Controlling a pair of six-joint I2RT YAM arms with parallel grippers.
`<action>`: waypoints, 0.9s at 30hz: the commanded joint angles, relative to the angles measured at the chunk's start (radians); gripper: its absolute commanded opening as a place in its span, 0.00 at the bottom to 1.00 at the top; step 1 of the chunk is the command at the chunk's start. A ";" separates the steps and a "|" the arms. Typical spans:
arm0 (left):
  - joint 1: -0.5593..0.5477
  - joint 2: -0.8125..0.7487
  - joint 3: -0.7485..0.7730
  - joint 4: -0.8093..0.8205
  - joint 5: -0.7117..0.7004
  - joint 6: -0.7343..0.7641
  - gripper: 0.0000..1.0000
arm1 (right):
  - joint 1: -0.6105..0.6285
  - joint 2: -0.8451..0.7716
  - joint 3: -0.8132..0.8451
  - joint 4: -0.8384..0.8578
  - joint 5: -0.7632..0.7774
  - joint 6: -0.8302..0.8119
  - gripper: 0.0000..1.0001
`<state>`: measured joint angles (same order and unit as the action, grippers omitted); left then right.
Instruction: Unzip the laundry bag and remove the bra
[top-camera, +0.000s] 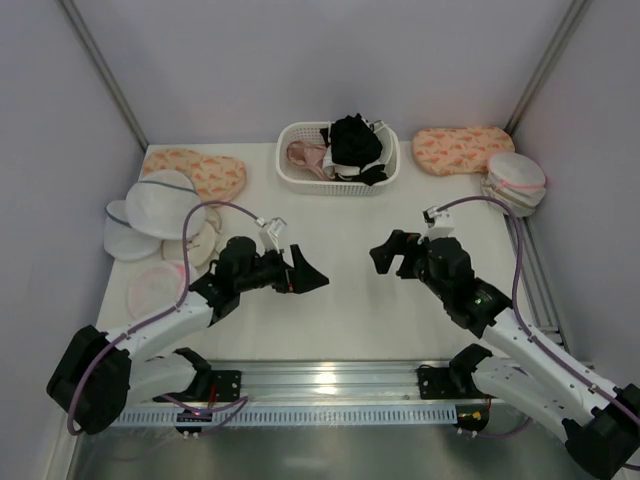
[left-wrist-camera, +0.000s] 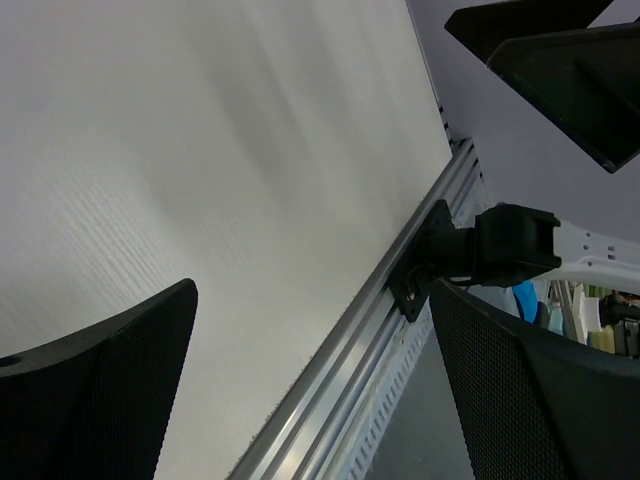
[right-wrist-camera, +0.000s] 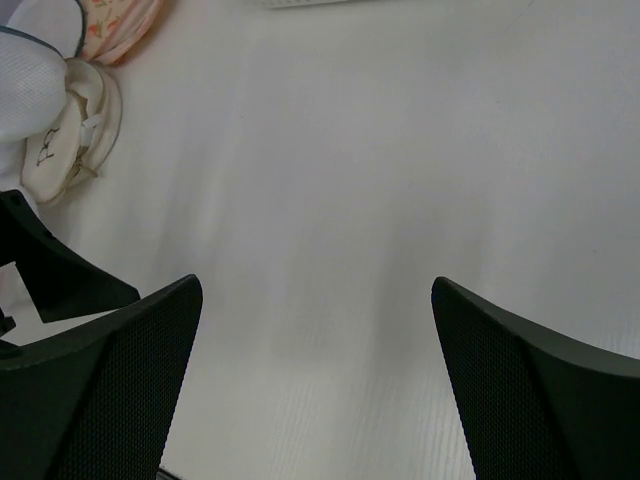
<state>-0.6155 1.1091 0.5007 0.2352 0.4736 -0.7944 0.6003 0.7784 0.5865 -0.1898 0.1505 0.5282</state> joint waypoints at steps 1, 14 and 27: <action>-0.007 0.023 -0.004 0.085 0.030 -0.011 0.99 | -0.004 0.019 0.041 -0.002 0.063 -0.011 1.00; -0.023 0.017 -0.016 0.087 0.028 -0.035 0.99 | -0.397 0.220 0.224 -0.099 0.233 0.059 1.00; -0.027 0.028 -0.062 0.108 0.033 -0.052 0.99 | -0.890 0.585 0.303 0.240 -0.066 0.210 1.00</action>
<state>-0.6357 1.1473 0.4480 0.2867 0.4934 -0.8371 -0.2424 1.3502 0.8810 -0.1535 0.2131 0.6575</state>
